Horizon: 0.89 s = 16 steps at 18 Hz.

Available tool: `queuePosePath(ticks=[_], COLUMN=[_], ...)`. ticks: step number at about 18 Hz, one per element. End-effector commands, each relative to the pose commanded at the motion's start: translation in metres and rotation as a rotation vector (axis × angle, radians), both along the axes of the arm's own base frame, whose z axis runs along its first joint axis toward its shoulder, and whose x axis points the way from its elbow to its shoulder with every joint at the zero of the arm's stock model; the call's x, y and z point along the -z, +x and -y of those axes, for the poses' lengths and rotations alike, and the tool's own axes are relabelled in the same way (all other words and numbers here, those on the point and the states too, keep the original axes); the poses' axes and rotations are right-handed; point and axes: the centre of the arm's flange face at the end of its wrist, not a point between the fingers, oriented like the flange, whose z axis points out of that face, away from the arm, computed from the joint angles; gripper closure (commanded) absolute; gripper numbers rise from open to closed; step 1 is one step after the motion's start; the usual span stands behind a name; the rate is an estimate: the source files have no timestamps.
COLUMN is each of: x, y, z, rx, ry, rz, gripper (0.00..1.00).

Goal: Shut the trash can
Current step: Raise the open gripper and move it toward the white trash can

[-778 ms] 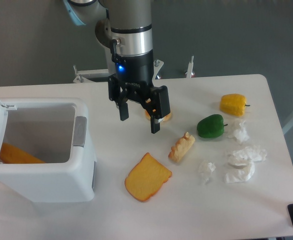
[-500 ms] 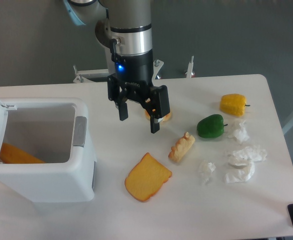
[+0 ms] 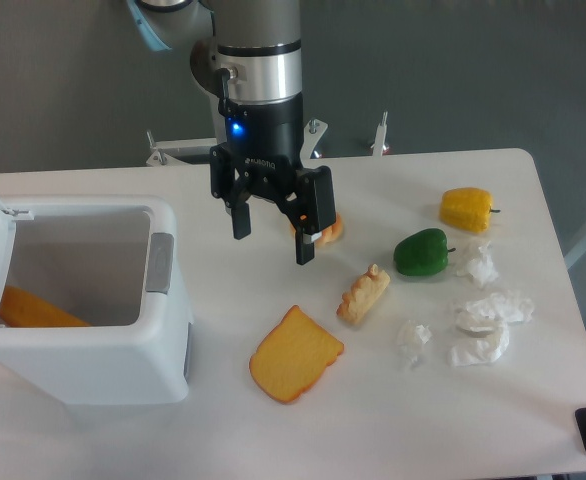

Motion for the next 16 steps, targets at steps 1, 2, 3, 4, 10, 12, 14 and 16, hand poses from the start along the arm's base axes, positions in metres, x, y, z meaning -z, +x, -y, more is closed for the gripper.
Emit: queuePosePath(ticks=[1,2,3,4,10,12,14,16], x=[-0.001,-0.006,-0.01,-0.01,-0.024,-0.031,-0.037,-0.042], y=[0.0,0.003,0.006,0.004,0.003,0.004,0.015,0.031], z=[0.0,0.002,0.004,0.004,0.004,0.003,-0.005,-0.018], rx=[0.0,-0.002,-0.005,-0.009,-0.079,-0.133,-0.17,-0.188], ry=[0.008,0.015,0.021,0.023,0.064,0.095,0.139,0.187], rz=[0.004,0.0,-0.002,-0.003,0.025,0.057,0.119,0.205], gripper=[0.0,0.0,0.0,0.0,0.0,0.0,0.0,0.0])
